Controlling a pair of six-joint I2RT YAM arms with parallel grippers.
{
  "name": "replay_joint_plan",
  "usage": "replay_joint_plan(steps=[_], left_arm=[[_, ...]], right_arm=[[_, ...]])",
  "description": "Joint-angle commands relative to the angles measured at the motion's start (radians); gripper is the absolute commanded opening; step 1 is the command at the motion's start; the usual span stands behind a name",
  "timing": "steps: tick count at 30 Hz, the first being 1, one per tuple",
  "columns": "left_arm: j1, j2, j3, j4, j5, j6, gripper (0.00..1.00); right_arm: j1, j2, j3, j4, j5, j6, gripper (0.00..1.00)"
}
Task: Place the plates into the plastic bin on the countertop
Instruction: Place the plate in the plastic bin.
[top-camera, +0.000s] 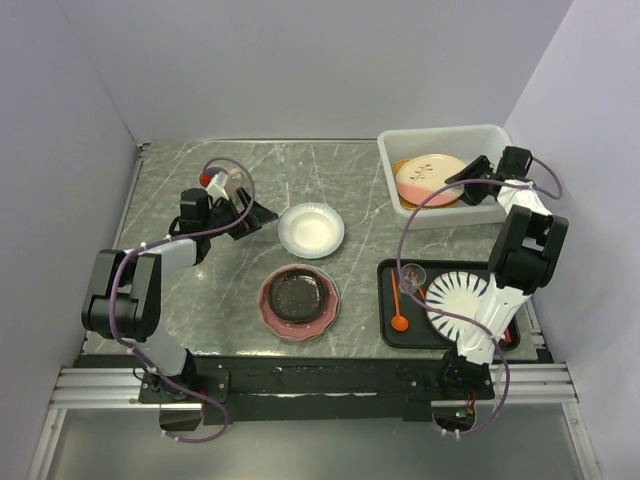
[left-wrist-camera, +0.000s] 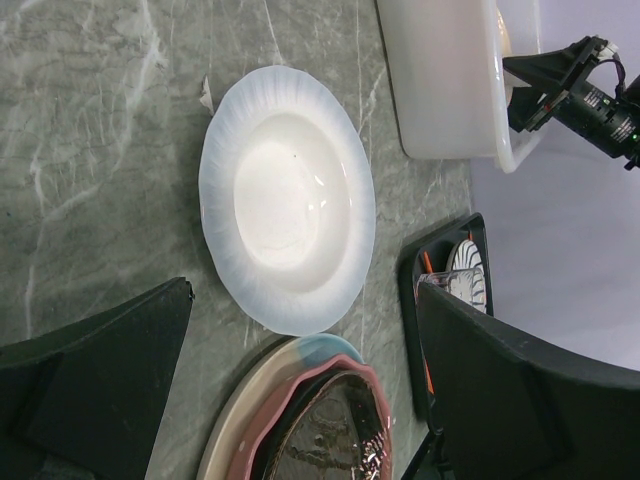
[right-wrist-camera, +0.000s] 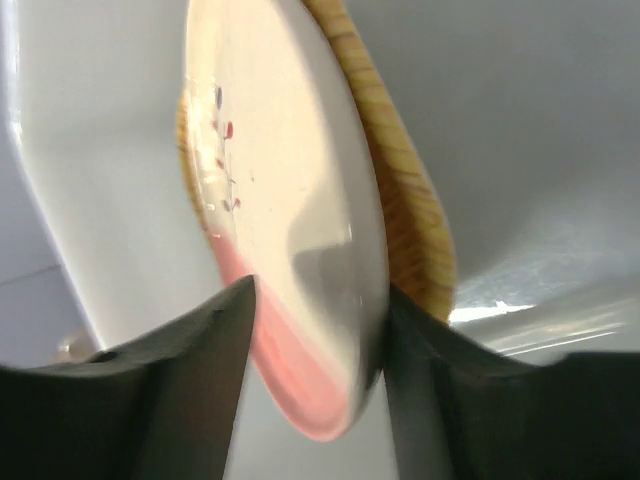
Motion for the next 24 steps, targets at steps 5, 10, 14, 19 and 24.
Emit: replay_joint_plan(steps=[5, 10, 14, 19, 24], left_arm=[[-0.002, -0.024, 0.03, -0.034, -0.036, 0.052, 0.99], [-0.003, -0.036, 0.058, -0.147, -0.122, 0.123, 0.99], [-0.003, -0.035, 0.07, -0.178, -0.151, 0.141, 0.99], [-0.005, -0.018, 0.071, -0.175, -0.152, 0.138, 0.99], [-0.017, 0.005, 0.074, -0.167, -0.149, 0.135, 0.99]], right_arm=[[0.054, 0.009, 0.146, -0.135, 0.185, -0.116, 0.9], [0.083, -0.004, 0.166, -0.19, 0.318, -0.15, 1.0], [0.114, -0.029, 0.18, -0.224, 0.433, -0.178, 1.0], [0.141, -0.055, 0.18, -0.24, 0.545, -0.188, 1.0], [0.155, -0.107, 0.153, -0.222, 0.605, -0.185, 1.0]])
